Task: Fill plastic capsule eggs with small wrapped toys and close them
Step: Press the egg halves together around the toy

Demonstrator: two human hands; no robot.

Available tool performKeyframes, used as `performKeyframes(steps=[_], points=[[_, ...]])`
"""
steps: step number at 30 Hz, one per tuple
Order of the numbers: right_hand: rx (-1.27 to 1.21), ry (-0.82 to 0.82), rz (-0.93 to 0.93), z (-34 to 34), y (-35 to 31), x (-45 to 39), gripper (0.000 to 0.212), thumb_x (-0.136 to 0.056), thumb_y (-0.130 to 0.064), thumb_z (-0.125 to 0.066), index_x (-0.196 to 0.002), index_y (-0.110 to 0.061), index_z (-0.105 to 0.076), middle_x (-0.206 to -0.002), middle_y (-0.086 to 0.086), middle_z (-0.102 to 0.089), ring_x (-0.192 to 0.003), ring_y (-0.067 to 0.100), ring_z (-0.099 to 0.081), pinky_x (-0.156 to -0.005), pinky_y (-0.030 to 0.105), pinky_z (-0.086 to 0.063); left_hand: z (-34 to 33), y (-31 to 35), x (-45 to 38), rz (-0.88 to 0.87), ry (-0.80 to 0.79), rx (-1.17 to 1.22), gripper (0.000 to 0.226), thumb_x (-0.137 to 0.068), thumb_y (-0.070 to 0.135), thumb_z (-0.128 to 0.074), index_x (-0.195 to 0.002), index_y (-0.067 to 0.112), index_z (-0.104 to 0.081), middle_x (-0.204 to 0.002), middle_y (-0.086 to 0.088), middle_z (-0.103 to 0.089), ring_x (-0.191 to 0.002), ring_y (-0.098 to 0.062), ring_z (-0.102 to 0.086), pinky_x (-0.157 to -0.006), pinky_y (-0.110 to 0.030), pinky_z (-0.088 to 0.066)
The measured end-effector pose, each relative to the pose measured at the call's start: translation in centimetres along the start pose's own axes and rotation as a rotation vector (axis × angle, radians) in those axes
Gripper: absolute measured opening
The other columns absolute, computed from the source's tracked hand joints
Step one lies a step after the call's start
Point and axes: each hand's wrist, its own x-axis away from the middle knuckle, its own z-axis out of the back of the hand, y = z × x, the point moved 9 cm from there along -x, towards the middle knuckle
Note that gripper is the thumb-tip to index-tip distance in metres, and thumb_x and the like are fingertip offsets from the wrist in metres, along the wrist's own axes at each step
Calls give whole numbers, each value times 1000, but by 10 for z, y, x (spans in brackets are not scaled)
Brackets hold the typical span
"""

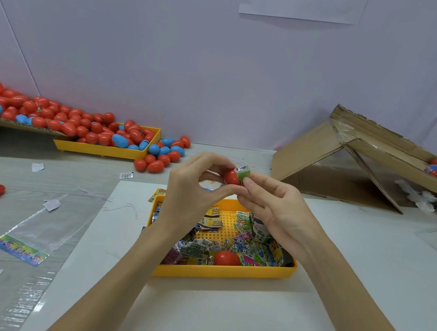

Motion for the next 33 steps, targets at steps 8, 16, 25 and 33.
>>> performKeyframes(steps=[8, 16, 25, 33], points=[[-65, -12, -71, 0, 6, -1, 34, -93, -11, -72, -125, 1, -69, -119, 20, -75, -114, 28, -73, -87, 27, -60, -3, 13, 0, -122, -38, -208, 43, -82, 21, -81, -120, 2, -74, -107, -9, -76, -88, -15, -73, -86, -28, -61], [-86, -20, -134, -6, 12, 0, 25, -94, -25, -70, -104, -4, -80, -115, 20, -75, -111, 28, -74, -87, 29, -61, -18, 9, 3, -188, -146, -346, 44, -95, 13, -69, -137, -1, -63, -101, -13, -68, -88, -15, -58, -80, -25, -51], [-396, -157, -270, -19, 17, 5, 31, -100, -30, -64, -118, -8, -77, -129, 13, -70, -119, 27, -69, -91, 33, -58, -21, -2, -1, 80, -132, 12, 31, -105, 14, -57, -135, 12, -63, -125, 3, -67, -115, -9, -62, -96, -23, -51], [-549, -201, -235, -34, 18, 6, 30, -97, -25, -68, -119, -4, -73, -136, 14, -66, -118, 28, -68, -96, 37, -58, -13, -1, 0, 214, -46, 182, 34, -101, 17, -62, -134, 13, -67, -127, 3, -72, -120, -14, -65, -103, -31, -53]])
